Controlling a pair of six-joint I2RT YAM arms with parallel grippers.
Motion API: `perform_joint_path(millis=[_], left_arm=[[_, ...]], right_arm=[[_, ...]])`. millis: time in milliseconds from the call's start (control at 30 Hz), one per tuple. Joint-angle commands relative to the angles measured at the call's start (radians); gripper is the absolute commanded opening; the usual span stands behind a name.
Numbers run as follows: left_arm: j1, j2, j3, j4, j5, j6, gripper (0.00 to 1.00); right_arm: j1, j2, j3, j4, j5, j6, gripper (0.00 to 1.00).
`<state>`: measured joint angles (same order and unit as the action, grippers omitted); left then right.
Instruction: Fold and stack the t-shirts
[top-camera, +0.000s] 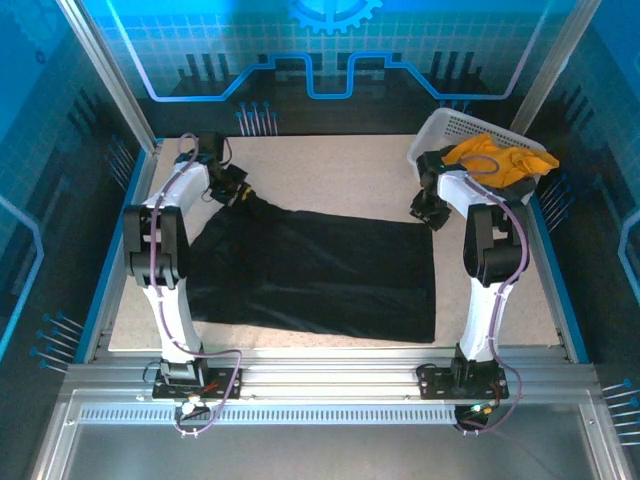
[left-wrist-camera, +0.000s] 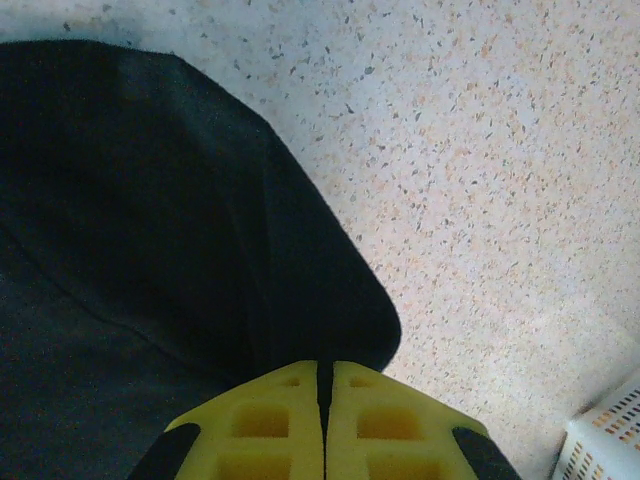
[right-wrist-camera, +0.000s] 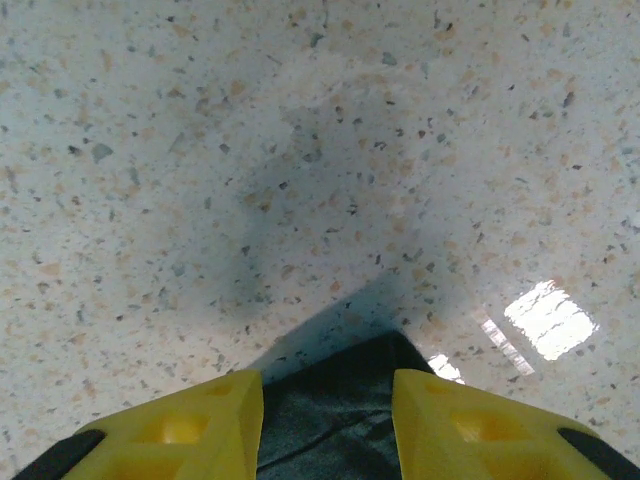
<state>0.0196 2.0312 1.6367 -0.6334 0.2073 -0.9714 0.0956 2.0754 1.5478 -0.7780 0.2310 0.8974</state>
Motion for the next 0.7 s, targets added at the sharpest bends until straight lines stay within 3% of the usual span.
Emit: perform_joint_path(millis=[0,233,433,667], left_arm=[[0.006,-0.056,-0.023,-0.044,0.033,-0.019,0.00],[0.006,-0.073,-0.013,-0.074,0.044,-0.047,0.00],[0.007,-0.130,-0.030,-0.129,0.028,-0.088,0.00],[0.008,-0.311,-0.157,-0.209,-0.033,-0.120,0.00]], right_arm=[[-0.013,0.052,0.030,-0.047,-0.007,-0.010,0.40],[-0.014,0.081,0.037,-0.070,-0.010,-0.012,0.38],[-0.002,0.047,0.076,-0.071,0.004,-0.084,0.00],[0.030,-0.152,-0.040,-0.009,-0.024,-0.164,0.00]])
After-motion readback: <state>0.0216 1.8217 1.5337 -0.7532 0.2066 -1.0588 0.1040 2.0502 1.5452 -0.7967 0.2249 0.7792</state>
